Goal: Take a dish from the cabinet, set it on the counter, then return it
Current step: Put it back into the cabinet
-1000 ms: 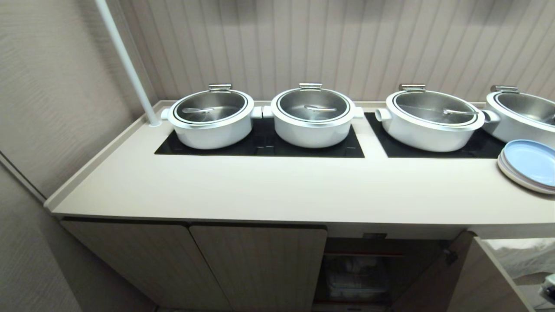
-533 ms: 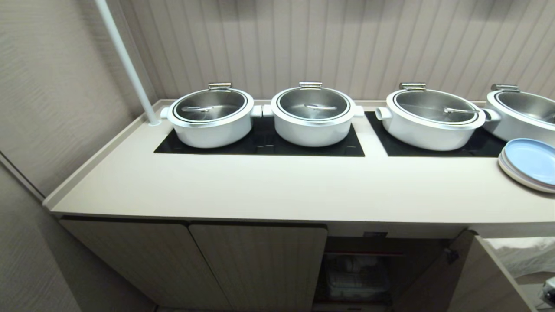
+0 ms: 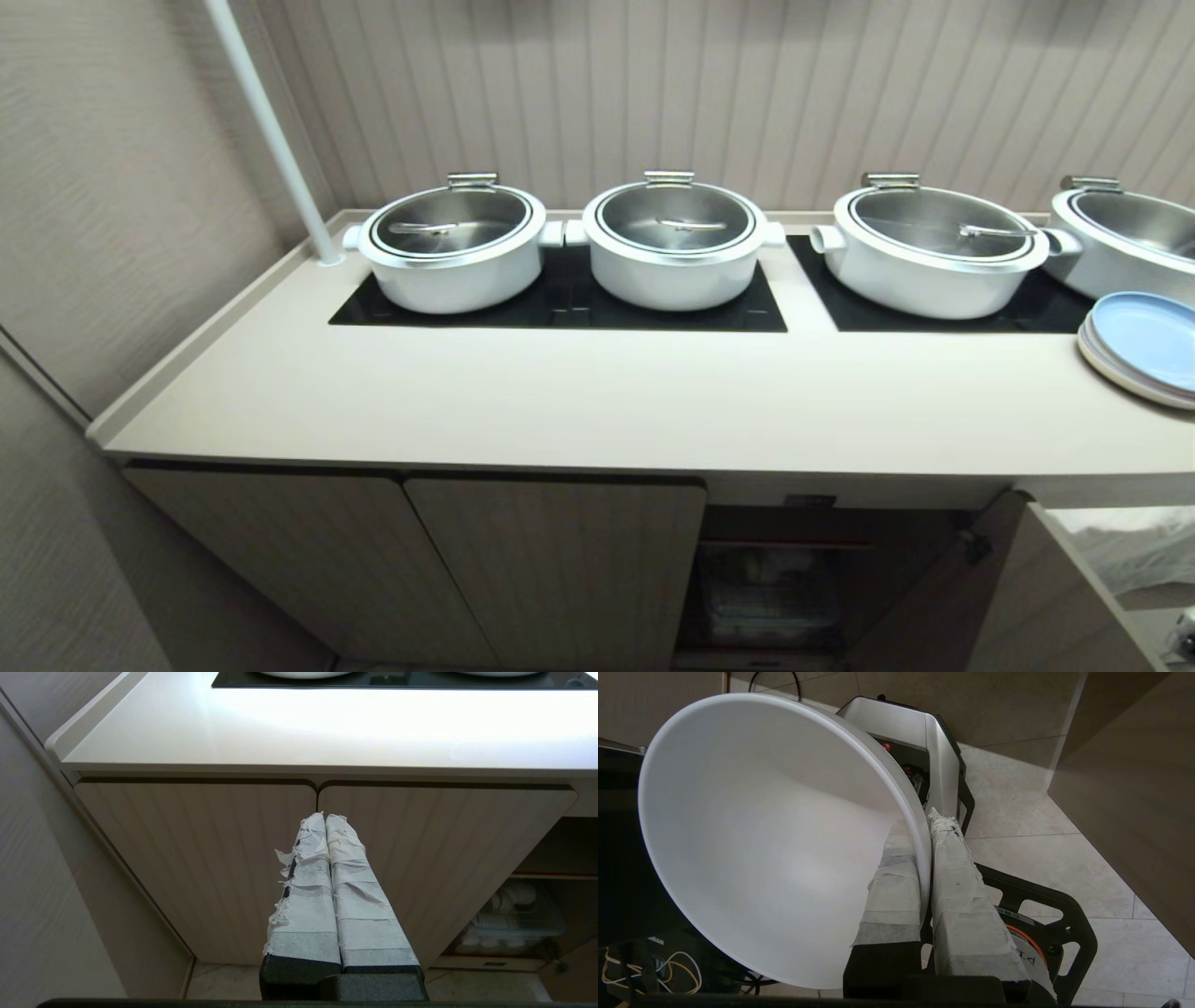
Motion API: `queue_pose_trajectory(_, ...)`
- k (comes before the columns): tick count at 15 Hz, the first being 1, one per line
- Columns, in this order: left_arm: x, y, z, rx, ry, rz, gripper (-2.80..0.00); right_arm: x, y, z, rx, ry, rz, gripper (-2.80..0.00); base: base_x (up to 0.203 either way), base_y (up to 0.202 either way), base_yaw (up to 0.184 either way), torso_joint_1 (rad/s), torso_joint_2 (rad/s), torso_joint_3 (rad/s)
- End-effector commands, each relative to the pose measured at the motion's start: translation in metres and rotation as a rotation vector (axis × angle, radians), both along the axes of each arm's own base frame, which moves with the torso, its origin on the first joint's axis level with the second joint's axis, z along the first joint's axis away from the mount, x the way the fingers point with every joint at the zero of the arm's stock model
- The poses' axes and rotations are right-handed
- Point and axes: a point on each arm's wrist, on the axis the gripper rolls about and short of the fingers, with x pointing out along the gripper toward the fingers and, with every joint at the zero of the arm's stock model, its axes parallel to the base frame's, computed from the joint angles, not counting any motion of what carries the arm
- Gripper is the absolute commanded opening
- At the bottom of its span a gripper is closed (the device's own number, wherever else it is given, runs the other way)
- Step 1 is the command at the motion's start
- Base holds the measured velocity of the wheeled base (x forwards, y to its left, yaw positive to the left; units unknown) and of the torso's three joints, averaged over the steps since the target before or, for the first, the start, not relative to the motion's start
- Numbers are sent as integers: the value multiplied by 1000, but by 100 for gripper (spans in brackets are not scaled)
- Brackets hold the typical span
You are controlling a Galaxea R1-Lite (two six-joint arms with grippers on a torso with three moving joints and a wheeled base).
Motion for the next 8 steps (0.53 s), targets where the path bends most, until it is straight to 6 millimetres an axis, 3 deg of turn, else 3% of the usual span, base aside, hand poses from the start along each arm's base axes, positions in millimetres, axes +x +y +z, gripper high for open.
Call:
queue_pose_trajectory(1, 0, 0, 0, 0, 1, 0, -280, -1, 0, 0, 5, -2, -1, -280, 0, 0, 0, -78, 159, 88)
queue_pose_trajectory(8, 0, 0, 0, 0, 1, 0, -280, -6, -2, 0, -4, 19, 1, -280, 0, 0, 0, -83, 178, 94)
